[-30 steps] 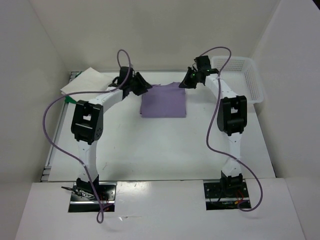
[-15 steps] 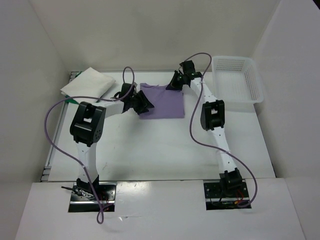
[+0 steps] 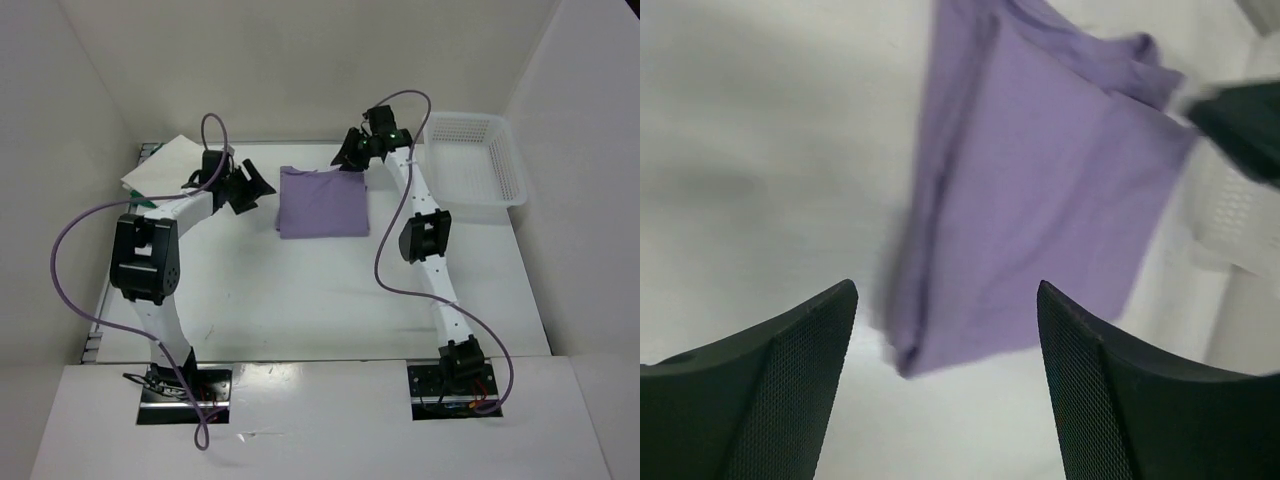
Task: Fold and stack the t-shirts
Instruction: Fold the long partially folded tshirt into a neat square, then put the neatly folded tshirt into the corner of the board with the left arm
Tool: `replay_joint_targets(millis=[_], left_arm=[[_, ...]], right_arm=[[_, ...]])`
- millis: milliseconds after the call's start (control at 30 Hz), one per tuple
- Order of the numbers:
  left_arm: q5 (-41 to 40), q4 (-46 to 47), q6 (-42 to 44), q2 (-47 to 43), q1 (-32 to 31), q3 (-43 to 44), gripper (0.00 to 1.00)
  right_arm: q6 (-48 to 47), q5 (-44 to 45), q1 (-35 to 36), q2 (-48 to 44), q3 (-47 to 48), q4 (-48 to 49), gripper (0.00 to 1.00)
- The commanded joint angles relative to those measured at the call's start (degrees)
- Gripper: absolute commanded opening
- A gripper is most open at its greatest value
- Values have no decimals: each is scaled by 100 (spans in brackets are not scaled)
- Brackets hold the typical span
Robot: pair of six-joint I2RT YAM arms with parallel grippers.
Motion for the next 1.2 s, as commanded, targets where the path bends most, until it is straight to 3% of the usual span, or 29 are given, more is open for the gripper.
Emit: replay_joint_targets(millis=[0,200,300,333,367,400,467,500,667,700,733,767,867,1167], left_arm=[[-94,-251,615,677,59,479,80],[477,-137,800,1565,59,1156,80],[531,-137,949,1802,-46,1402,78],[600,-189,950,1916,-47,1473,78],[601,-189,1011,1970,-108,1534,78],[601,-189,1011,2022,-108,1535,77],[601,-189,1011,2180,-231,1535,76],[653,-189,1011,2311,-231,1535,74],[654,56,775,2532,-425,1596,58],[654,109,661,2533,-486,1596,51],[593,109,608,2585,-556,1736,33],[540,109,607,2585,-626,1850,24],[644,-4,475,2638,-688,2437,9],[504,-531,414,1962,-540,3748,5]], right_arm=[[-420,134,59,-1521,327,-532,48],[-606,134,-116,-3498,-893,-542,53],[-675,73,-117,-4631,-2034,-165,53],[-676,73,-117,-4983,-3012,289,55],[-676,169,-117,-5891,-3718,685,55],[-484,170,-117,-6396,-5256,1176,57],[-167,-75,-283,-7598,-6506,2326,57],[-1,-172,-371,-7866,-7286,2463,57],[-166,-112,-548,-8825,-8732,2060,57],[-166,-112,-548,-9184,-9353,2060,57],[-53,-112,-548,-9353,-9655,2130,57],[9,-112,-608,-9511,-9954,2200,57],[150,-349,-671,-10004,-10869,2271,57],[-165,-752,-1049,-10523,-11767,2271,57]])
